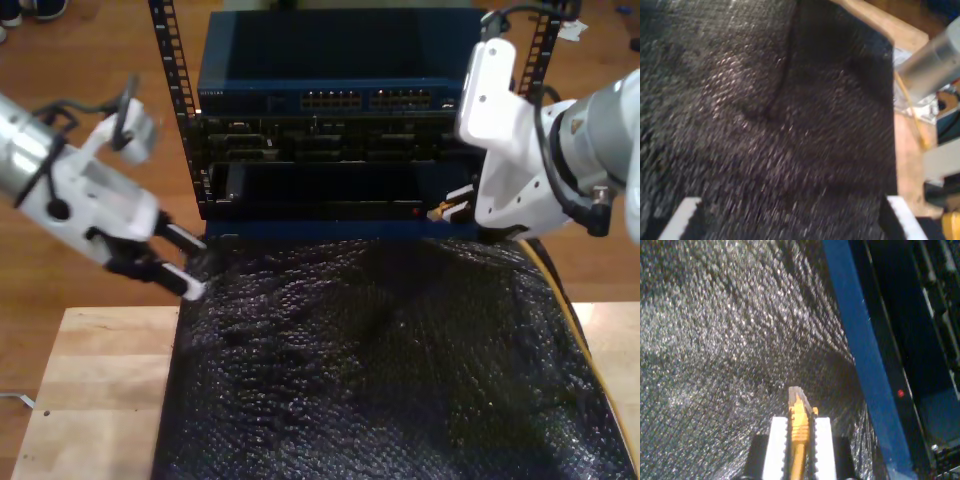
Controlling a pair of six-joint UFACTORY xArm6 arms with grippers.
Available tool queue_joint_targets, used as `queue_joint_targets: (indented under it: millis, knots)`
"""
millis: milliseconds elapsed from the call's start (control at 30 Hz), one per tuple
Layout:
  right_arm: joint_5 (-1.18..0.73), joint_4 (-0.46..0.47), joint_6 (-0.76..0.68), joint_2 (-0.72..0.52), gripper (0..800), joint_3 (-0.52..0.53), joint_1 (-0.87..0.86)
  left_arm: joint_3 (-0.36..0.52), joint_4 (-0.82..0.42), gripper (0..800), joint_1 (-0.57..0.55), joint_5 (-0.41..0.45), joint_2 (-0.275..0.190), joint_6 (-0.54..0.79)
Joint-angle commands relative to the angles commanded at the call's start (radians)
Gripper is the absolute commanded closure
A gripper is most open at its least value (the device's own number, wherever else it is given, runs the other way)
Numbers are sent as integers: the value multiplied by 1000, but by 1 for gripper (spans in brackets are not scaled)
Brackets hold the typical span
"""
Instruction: Grab the cable and plug it in
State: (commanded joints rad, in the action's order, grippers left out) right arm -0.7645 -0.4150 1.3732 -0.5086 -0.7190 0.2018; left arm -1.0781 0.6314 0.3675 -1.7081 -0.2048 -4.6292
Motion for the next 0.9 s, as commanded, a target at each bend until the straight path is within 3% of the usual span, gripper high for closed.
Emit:
queue_joint_targets:
  millis: [233, 400, 533, 900]
  knots:
    - [-3, 63, -34, 55, 800, -29, -2, -35, -193, 1, 80, -17, -3, 199]
    - [-28, 160, -132, 81, 800, -32, 0, -14, -259, 1, 160, -89, -35, 356]
    - [-29, 178, -147, 92, 800, -38, 2, 18, -272, 1, 287, -121, -35, 519]
    - [-80, 213, -186, 106, 800, -60, 0, 98, -493, 1, 583, -135, -37, 936]
